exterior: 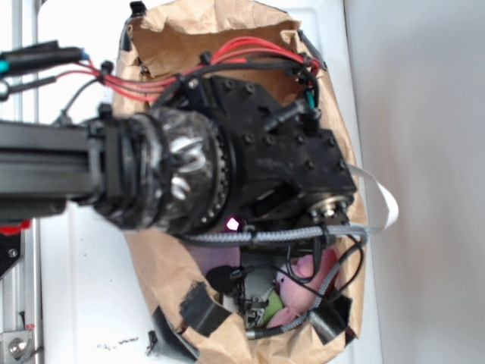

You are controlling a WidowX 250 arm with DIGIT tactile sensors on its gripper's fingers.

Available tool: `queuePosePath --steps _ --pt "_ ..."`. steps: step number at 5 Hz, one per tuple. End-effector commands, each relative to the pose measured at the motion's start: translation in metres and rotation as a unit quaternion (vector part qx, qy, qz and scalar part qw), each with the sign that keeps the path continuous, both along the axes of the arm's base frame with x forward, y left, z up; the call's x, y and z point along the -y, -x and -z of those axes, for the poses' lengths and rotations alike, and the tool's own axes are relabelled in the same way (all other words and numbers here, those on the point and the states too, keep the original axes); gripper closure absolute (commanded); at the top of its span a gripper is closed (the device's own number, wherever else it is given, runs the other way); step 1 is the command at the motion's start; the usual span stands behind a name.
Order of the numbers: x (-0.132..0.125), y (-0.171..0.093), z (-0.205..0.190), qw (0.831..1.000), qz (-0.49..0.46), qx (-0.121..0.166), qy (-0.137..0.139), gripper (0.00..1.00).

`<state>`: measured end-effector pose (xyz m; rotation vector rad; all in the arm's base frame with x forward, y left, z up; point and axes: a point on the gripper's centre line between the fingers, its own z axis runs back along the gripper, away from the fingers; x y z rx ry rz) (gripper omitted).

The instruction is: Grab the green animal.

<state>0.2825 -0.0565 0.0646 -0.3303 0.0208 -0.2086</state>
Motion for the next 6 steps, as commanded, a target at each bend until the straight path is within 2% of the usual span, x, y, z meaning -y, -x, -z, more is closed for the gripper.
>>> queuePosePath --steps 1,3,4,5,6 --pt "-0.02 -0.003 -0.04 0.997 -0.022 0.067 0.038 0.0" --pt "-0.02 -0.003 -0.04 0.997 -0.022 0.067 0.038 0.0" --pt "-0.03 0.004 -0.045 0.994 -0.056 0.084 0.045 0.0" --pt "-0.018 0.002 -0.04 0.996 -0.043 0.077 0.028 0.0" --pt "-0.015 0.006 -0.04 0.996 -0.02 0.075 0.037 0.0"
